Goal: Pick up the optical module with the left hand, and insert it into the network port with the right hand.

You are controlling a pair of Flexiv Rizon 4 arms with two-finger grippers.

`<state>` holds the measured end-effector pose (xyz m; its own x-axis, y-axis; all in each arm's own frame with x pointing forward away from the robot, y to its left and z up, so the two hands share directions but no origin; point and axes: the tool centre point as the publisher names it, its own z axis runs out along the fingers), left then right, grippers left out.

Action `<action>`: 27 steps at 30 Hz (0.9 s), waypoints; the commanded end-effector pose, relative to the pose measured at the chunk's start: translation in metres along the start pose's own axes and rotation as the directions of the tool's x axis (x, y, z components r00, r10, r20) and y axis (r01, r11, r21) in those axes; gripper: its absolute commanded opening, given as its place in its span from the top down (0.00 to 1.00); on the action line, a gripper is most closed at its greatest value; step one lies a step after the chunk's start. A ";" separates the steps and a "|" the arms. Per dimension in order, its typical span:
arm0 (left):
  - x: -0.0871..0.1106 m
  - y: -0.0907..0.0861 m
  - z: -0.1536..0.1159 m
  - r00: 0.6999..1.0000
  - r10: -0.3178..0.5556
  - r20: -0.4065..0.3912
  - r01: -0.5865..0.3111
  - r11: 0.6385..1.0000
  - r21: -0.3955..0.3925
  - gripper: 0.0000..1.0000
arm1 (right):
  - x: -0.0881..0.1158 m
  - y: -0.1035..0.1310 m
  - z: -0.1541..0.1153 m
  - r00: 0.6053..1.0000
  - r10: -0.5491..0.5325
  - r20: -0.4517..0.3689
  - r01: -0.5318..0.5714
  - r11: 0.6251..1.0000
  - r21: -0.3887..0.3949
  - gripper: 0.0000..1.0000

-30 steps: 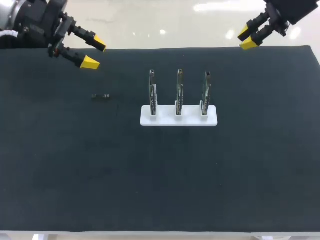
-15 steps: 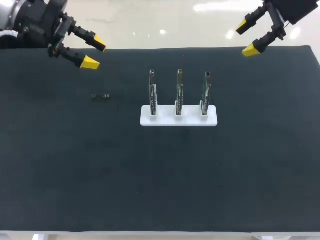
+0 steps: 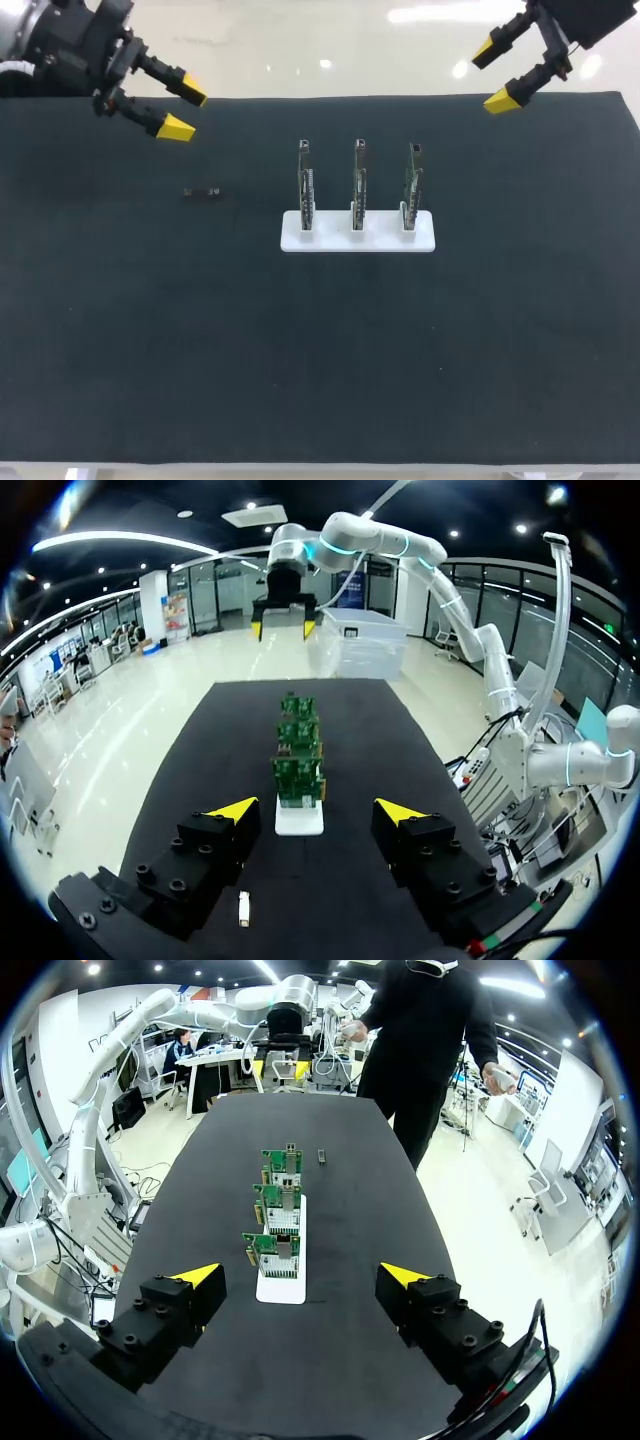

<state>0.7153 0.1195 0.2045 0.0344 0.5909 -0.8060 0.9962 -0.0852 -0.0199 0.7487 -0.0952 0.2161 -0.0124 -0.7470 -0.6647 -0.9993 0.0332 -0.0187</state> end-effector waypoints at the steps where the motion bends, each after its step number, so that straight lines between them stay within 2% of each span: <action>1: 0.009 0.014 -0.011 0.997 -0.027 -0.074 0.028 1.000 0.014 0.00 | 0.000 -0.001 0.000 1.000 0.000 0.001 0.000 1.000 -0.002 0.00; 5: 0.030 0.025 -0.016 0.982 -0.041 -0.185 0.038 0.999 -0.023 0.00 | 0.000 -0.001 0.000 1.000 0.000 0.001 0.000 1.000 -0.002 0.00; 10: 0.062 0.041 -0.015 0.947 -0.039 -0.320 0.028 0.999 -0.040 0.00 | 0.000 -0.001 0.000 1.000 0.000 0.001 0.000 1.000 -0.002 0.00; 19: 0.108 0.057 -0.006 0.860 -0.039 -0.509 0.014 0.998 -0.053 0.00 | 0.000 -0.001 0.000 1.000 0.000 0.001 0.000 1.000 -0.002 0.00; 27: 0.148 0.071 0.009 0.772 -0.073 -0.631 0.013 0.995 -0.099 0.00 | 0.000 -0.001 0.000 1.000 0.000 0.001 0.000 1.000 -0.002 0.00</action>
<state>0.7843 0.1983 0.0884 0.0135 0.9543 -0.2985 0.9993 -0.0027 0.0368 0.7488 -0.0954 0.2160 -0.0125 -0.7469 -0.6649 -0.9993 0.0332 -0.0185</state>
